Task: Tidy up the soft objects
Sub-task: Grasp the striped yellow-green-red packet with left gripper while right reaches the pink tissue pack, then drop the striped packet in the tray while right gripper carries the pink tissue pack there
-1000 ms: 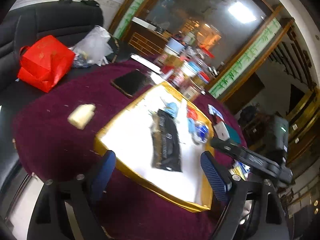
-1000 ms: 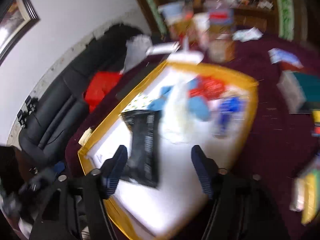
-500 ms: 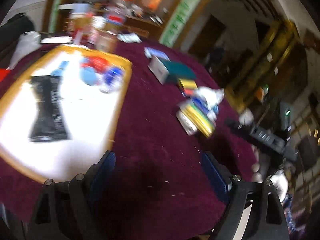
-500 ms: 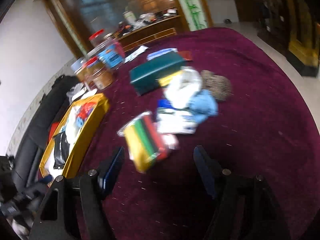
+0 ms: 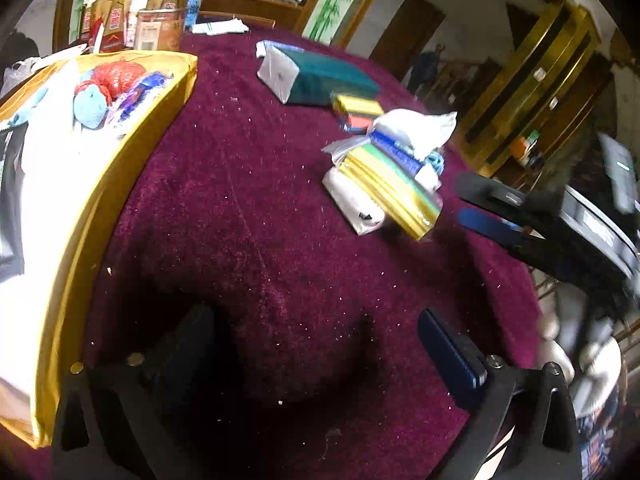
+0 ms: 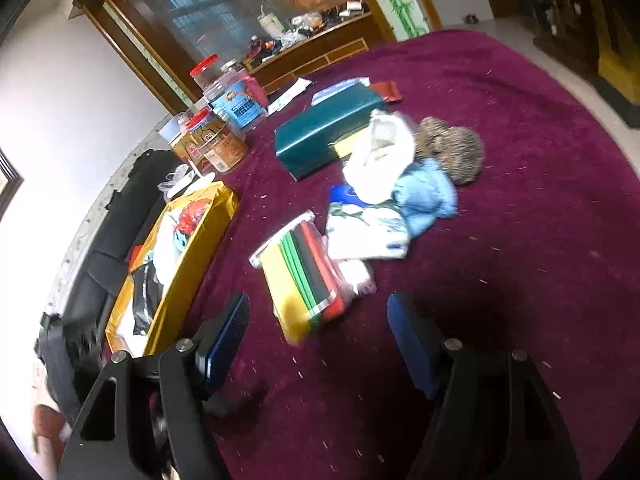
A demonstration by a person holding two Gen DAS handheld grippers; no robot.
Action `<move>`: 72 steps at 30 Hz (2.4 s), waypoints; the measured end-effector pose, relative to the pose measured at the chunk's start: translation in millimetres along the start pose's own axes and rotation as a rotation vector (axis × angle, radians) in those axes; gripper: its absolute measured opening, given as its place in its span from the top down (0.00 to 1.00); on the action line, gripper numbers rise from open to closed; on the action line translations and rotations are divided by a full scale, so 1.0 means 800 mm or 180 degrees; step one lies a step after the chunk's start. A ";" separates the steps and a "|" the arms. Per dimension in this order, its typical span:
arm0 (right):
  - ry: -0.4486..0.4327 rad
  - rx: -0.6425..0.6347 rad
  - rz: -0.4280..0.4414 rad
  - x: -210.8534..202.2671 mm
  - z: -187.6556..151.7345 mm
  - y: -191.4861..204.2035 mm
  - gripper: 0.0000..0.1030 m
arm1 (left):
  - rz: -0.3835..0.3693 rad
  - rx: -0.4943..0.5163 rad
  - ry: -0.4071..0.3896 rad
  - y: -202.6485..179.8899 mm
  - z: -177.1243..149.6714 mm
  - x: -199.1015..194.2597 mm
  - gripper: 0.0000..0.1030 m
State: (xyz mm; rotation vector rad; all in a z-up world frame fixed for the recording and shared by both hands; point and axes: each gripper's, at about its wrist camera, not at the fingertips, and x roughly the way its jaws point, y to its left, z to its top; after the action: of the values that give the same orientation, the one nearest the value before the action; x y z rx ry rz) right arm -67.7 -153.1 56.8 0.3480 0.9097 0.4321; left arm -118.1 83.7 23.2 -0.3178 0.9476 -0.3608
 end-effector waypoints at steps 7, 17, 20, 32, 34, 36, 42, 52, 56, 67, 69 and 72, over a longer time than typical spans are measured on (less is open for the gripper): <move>0.0456 0.0260 0.1189 0.059 0.014 0.024 0.31 | -0.0015 0.0451 -0.0156 -0.012 -0.024 -0.011 0.01; -0.0051 -0.0015 0.0790 0.011 0.021 0.014 0.32 | -0.0007 0.0369 0.0061 -0.018 -0.012 -0.005 0.01; -0.0380 0.0115 0.0468 -0.002 0.017 -0.020 0.32 | 0.0063 0.0478 -0.0067 -0.023 0.011 -0.012 0.01; -0.0465 0.0504 0.0343 0.012 0.016 -0.076 0.32 | 0.1032 0.0783 0.0100 -0.015 0.095 0.089 0.07; -0.0448 0.0485 0.0357 0.013 0.015 -0.076 0.32 | 0.1121 0.0825 0.0143 -0.018 0.098 0.104 0.23; -0.0415 0.0488 0.0356 0.014 0.015 -0.077 0.32 | 0.1059 0.0800 0.0087 -0.019 0.099 0.101 0.46; -0.0349 0.0540 0.0307 0.020 0.014 -0.081 0.32 | 0.0611 0.0668 -0.0028 -0.017 0.085 0.056 0.62; -0.0299 0.0228 -0.0062 0.023 0.009 -0.056 0.32 | 0.0137 0.0104 -0.0586 0.025 0.025 -0.085 0.61; -0.0055 0.0012 -0.0214 0.039 0.007 -0.029 0.32 | 0.0202 -0.0110 -0.0673 0.059 0.011 -0.112 0.61; 0.0607 -0.0197 -0.0288 0.138 0.042 0.055 0.32 | 0.0152 -0.0429 -0.0765 0.106 -0.014 -0.137 0.61; 0.0634 0.0024 -0.0206 0.145 0.049 0.056 0.30 | 0.0181 -0.0484 -0.0778 0.116 -0.015 -0.138 0.61; 0.0667 0.0172 -0.0227 0.153 0.052 0.067 0.30 | 0.0194 -0.0502 -0.0751 0.122 -0.012 -0.134 0.61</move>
State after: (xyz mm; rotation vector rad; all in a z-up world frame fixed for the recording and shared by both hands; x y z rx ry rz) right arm 20.8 -50.6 21.8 0.3224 1.1363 0.3834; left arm -167.8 216.2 55.1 -0.4639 0.7529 -0.1877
